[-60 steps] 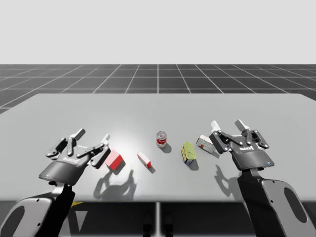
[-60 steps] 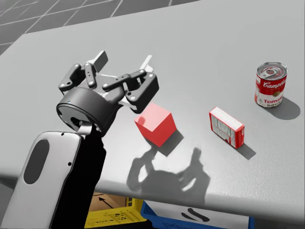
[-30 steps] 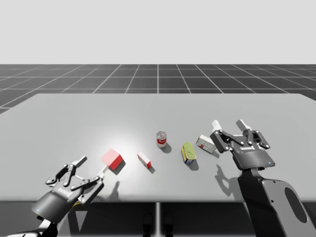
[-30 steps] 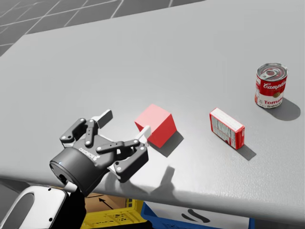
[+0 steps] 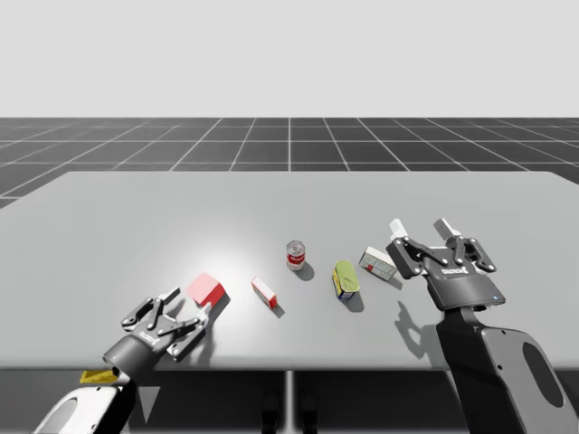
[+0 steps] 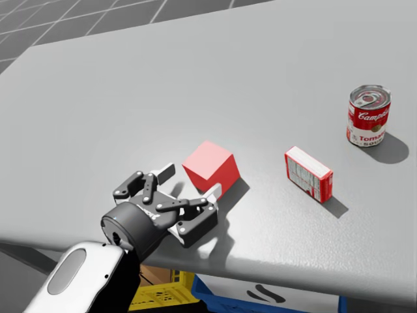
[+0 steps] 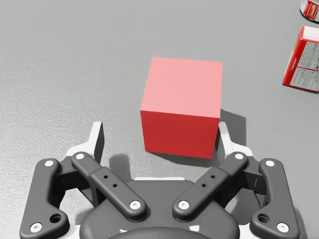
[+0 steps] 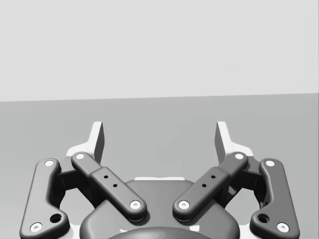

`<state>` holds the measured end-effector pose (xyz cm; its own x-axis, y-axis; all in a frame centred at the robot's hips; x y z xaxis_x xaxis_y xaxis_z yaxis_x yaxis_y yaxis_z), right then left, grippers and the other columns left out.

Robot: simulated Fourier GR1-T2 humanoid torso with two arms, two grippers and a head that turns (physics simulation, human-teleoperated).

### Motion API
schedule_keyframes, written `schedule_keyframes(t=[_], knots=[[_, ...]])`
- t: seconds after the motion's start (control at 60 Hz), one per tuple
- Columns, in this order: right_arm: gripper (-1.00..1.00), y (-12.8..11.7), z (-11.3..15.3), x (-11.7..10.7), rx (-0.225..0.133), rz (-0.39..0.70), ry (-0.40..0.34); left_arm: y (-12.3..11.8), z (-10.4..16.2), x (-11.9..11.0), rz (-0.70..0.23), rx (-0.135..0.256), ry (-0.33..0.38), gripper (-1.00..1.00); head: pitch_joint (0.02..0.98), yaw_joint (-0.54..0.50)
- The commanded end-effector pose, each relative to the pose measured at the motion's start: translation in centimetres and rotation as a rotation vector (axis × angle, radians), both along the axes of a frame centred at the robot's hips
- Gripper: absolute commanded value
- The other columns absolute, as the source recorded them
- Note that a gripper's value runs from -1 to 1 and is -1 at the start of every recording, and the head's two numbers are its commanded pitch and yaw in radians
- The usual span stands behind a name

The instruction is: Find the red cube and pick it up.

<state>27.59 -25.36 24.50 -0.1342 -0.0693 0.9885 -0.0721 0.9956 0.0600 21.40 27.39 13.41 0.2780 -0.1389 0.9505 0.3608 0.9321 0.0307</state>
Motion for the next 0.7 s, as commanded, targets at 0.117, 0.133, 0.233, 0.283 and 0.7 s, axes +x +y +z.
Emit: schedule_keyframes(t=[0.117, 0.133, 0.233, 0.283, 0.7], knots=[[-1.00, -0.1, 0.0, 0.0, 0.002, -0.001, 0.000, -1.3, -0.5, 2.2, -0.007, 0.004, 0.010, -1.00, 0.884, 0.37], [-1.00, -0.1, 0.0, 0.0, 0.001, -0.001, 0.000, -1.3, -0.5, 2.3, -0.007, 0.006, 0.009, -1.00, 0.883, 0.37], [-1.00, -0.1, 0.1, 0.0, 0.003, -0.002, 0.000, -1.7, -0.5, 3.0, -0.002, 0.003, 0.010, -1.00, 0.880, 0.37], [-1.00, -0.2, 0.1, 0.0, 0.004, -0.001, 0.000, -1.8, -0.5, 3.1, -0.006, 0.000, 0.013, -1.00, 0.879, 0.37], [-1.00, -0.3, 0.1, 0.1, 0.005, -0.007, 0.000, -2.5, -1.5, 2.1, -0.073, 0.067, 0.024, 1.00, 0.700, 0.39]])
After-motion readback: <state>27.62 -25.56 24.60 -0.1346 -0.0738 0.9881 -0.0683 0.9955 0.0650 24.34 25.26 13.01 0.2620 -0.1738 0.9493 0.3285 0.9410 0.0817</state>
